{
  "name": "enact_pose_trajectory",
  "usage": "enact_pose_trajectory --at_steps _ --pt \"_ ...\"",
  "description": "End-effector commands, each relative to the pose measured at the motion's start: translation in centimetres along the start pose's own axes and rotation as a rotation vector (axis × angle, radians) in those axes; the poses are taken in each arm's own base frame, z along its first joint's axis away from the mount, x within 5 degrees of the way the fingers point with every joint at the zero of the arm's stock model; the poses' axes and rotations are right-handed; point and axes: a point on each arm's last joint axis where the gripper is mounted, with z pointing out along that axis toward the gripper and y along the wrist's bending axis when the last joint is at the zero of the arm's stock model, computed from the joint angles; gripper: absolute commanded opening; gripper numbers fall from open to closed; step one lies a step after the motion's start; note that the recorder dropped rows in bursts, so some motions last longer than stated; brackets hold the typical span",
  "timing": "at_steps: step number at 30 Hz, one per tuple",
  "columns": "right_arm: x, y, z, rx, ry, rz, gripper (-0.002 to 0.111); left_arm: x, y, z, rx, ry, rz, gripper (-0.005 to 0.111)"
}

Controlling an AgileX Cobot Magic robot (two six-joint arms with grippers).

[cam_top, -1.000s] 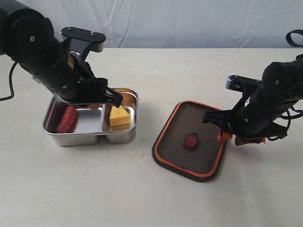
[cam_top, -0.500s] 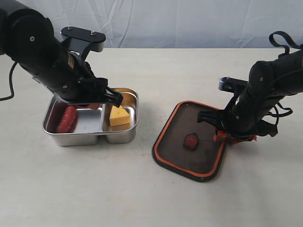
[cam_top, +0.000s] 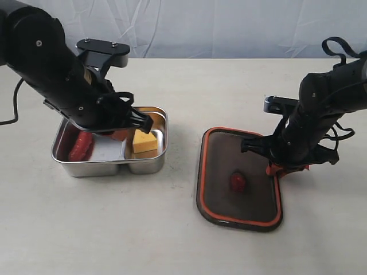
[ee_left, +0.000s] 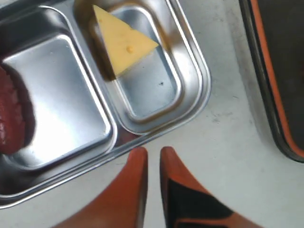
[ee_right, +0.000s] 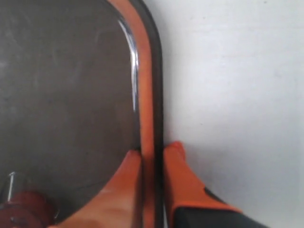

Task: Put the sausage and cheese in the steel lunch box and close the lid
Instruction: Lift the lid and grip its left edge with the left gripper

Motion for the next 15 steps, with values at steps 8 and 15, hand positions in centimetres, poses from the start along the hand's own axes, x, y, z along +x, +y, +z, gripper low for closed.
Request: enact_pose_trajectory --at_steps 8,15 --pt "-0.1 0.0 -7.1 -0.031 -0.194 -0.088 0.0 -0.2 -2.2 -0.5 0.252 -0.033 -0.034 0.065" --pt "0.3 0.1 -10.7 -0.071 -0.303 -0.111 0.0 -1.2 -3.1 -0.8 0.358 -0.128 -0.1 0.065"
